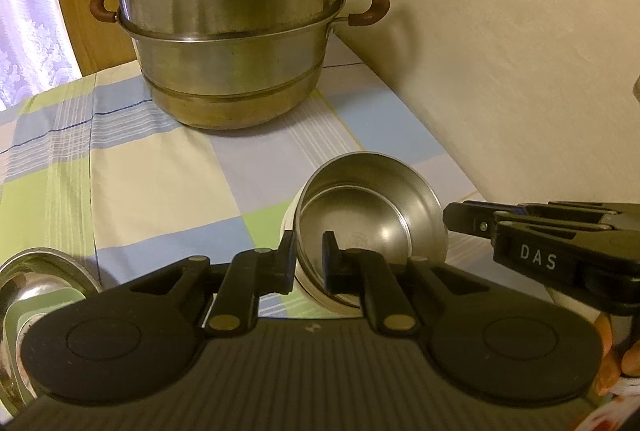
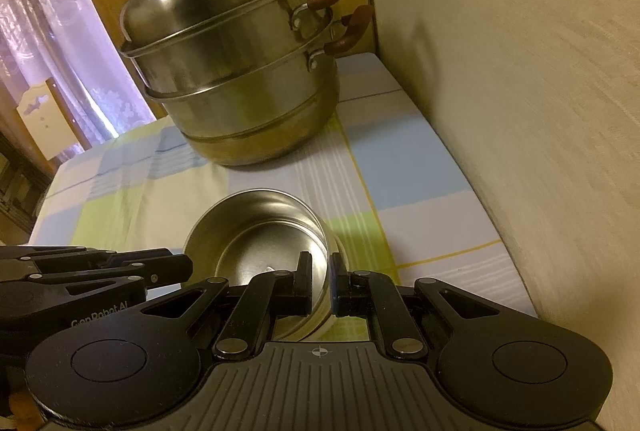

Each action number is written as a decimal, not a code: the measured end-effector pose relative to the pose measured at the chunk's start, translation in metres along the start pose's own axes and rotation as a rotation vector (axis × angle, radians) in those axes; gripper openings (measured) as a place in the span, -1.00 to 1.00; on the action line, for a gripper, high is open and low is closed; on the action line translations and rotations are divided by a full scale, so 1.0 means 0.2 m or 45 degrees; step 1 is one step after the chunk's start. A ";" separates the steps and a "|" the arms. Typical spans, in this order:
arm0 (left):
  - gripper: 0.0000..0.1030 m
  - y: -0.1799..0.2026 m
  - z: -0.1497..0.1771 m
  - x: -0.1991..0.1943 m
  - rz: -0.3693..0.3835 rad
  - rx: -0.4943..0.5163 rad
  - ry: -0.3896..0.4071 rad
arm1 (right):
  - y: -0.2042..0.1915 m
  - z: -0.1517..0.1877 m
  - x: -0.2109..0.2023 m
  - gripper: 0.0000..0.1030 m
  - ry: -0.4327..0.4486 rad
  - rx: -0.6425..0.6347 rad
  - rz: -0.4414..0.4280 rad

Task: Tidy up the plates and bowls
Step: 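Carry the steel bowl over and lower it into the cream bowl, then open the right gripper to release the steel bowl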

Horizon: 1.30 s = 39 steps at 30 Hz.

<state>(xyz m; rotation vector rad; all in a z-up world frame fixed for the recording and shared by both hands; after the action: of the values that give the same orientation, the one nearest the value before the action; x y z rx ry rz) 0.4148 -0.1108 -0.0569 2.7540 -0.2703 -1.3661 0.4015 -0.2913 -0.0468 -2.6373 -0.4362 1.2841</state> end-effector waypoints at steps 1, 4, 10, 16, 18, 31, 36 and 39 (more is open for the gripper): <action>-0.81 0.00 0.00 -0.01 -0.002 0.000 0.004 | 0.00 0.00 -0.01 -0.83 0.003 0.000 -0.001; -0.81 0.01 0.01 -0.04 -0.003 -0.004 0.014 | -0.01 0.01 -0.04 -0.83 0.013 -0.004 -0.004; -0.78 0.03 0.05 -0.12 -0.011 -0.007 0.036 | -0.02 0.04 -0.11 -0.83 0.032 -0.009 0.001; -0.76 0.03 0.12 -0.24 -0.021 -0.028 0.052 | -0.03 0.09 -0.22 -0.82 0.043 -0.012 -0.017; -0.75 0.03 0.15 -0.29 -0.023 -0.032 0.056 | -0.04 0.12 -0.27 -0.82 0.051 -0.015 -0.029; -0.69 0.01 0.46 -0.63 -0.044 -0.088 0.048 | -0.13 0.40 -0.54 -0.21 0.007 -0.041 -0.112; -0.69 0.01 0.60 -0.73 -0.065 -0.115 0.027 | -0.16 0.53 -0.62 -0.02 -0.019 -0.045 -0.140; -0.69 0.01 0.69 -0.79 -0.079 -0.135 0.022 | -0.18 0.60 -0.66 0.00 -0.041 -0.054 -0.151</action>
<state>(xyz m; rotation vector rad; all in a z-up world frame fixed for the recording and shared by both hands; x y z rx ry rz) 0.2110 -0.0801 -0.0168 2.7071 -0.1089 -1.3291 0.2232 -0.2981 -0.0134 -2.5849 -0.6211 1.2956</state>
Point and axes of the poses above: each gripper's, at about its wrist camera, not at the fingertips, and x roughly the way its jaws point, y to its right, z to its underside, the point moved 2 cm from there along x, roughly the way its jaws point
